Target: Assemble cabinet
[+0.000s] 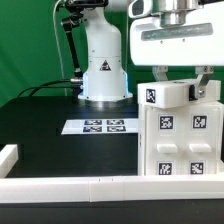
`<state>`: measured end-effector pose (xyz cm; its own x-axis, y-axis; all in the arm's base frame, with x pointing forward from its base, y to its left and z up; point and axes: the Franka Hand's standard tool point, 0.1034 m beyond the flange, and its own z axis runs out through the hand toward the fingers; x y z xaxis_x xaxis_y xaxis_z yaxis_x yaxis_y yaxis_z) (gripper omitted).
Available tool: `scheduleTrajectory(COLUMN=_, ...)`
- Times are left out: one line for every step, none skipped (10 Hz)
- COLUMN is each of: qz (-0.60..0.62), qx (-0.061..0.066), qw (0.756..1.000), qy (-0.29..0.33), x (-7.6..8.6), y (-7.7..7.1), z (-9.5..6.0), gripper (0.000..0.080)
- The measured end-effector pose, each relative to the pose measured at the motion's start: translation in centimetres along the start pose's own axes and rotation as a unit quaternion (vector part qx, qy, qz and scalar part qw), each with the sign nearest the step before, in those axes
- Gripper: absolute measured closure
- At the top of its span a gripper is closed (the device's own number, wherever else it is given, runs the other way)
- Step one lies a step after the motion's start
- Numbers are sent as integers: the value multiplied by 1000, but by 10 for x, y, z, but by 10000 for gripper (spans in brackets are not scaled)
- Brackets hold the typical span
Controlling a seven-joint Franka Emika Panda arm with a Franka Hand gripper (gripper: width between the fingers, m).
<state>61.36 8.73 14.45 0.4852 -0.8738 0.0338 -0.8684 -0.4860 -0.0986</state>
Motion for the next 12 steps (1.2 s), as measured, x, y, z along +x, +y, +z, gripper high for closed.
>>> scheduleTrajectory(qz=50, qx=-1, qw=999, qy=1, x=0, y=0, z=0, gripper=255)
scheduleTrajectory(qz=92, qx=1, qw=996, qy=-1, x=-1, y=0, z=0, gripper=255)
scheduleTrajectory(qz=159, qx=2, qw=987, qy=-5, x=-1, y=0, z=0, gripper=255)
scheduleTrajectory(qz=218, qx=4, qw=976, qy=-8, x=0, y=1, z=0, gripper=255)
scheduleTrajectory(qz=259, qx=4, qw=966, qy=-12, x=-1, y=1, z=1, gripper=255)
scheduleTrajectory(qz=299, qx=4, qw=954, qy=-16, x=0, y=1, z=1, gripper=255)
scheduleTrajectory(qz=333, qx=1, qw=943, qy=-20, x=0, y=2, z=1, gripper=255)
scheduleTrajectory(qz=366, qx=2, qw=930, qy=-27, x=-1, y=2, z=1, gripper=255)
scheduleTrajectory(qz=375, qx=2, qw=927, qy=-31, x=0, y=2, z=1, gripper=255)
scheduleTrajectory(qz=398, qx=2, qw=917, qy=-34, x=-1, y=1, z=1, gripper=238)
scheduleTrajectory(qz=394, qx=2, qw=918, qy=-37, x=-4, y=0, z=1, gripper=238)
scheduleTrajectory(qz=385, qx=3, qw=922, qy=-38, x=-4, y=0, z=1, gripper=66)
